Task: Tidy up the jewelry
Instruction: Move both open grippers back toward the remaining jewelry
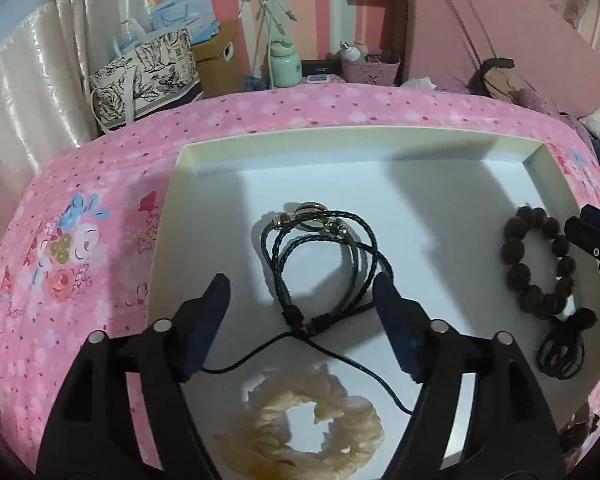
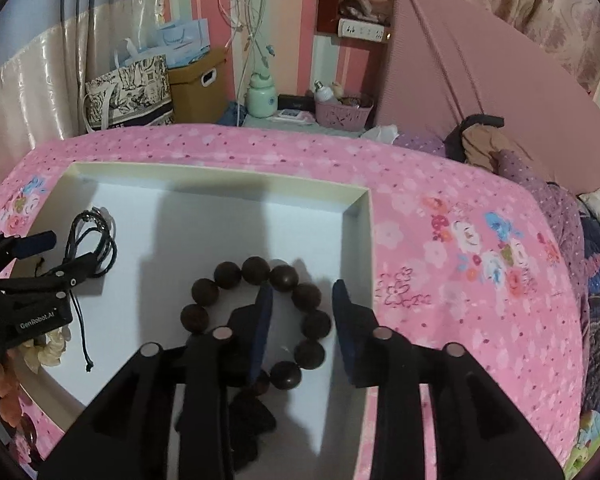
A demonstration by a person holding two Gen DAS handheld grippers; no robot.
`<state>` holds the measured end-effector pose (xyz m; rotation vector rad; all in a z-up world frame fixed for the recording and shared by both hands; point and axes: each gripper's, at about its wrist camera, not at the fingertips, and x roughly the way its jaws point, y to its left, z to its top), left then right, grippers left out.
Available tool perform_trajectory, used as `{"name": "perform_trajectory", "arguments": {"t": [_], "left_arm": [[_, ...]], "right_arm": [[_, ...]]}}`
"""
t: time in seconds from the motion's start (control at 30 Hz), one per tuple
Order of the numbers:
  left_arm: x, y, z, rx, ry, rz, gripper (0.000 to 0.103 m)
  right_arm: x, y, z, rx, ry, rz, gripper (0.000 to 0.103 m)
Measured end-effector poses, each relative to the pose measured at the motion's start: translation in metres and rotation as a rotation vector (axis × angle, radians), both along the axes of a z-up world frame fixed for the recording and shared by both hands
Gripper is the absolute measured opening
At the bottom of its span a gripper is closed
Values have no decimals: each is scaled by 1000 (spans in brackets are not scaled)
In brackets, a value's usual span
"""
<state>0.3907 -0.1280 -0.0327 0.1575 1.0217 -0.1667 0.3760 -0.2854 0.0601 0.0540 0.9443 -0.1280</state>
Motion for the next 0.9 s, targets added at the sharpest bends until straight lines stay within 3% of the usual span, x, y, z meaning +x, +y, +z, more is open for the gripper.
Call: {"name": "perform_trajectory", "arguments": {"t": [0.17,0.23,0.37,0.5,0.67,0.83,0.9], "left_arm": [[-22,16,36,-39,-61,-8,77],[-45,28,53,-52,-109,-17,81],[-104,56,68,-86,-179,-19,81],[-170,80,62,-98,-241,1,84],[-250,120,43,-106,-264,18,84],[-280,139,23,-194,-251,74,84],[-285,138,15,-186,-243,71,84]], "right_arm": [[-44,-11,49,-23,-133,-11,35],[-78,-17,67,-29,-195,-12,42],[-143,-28,79,-28,-256,-24,43],[-218,-27,66,1,-308,-51,46],[-274,-23,26,34,-284,-94,46],[-299,-11,-1,85,-242,-96,46],[-299,0,-6,100,-231,-79,46]]}}
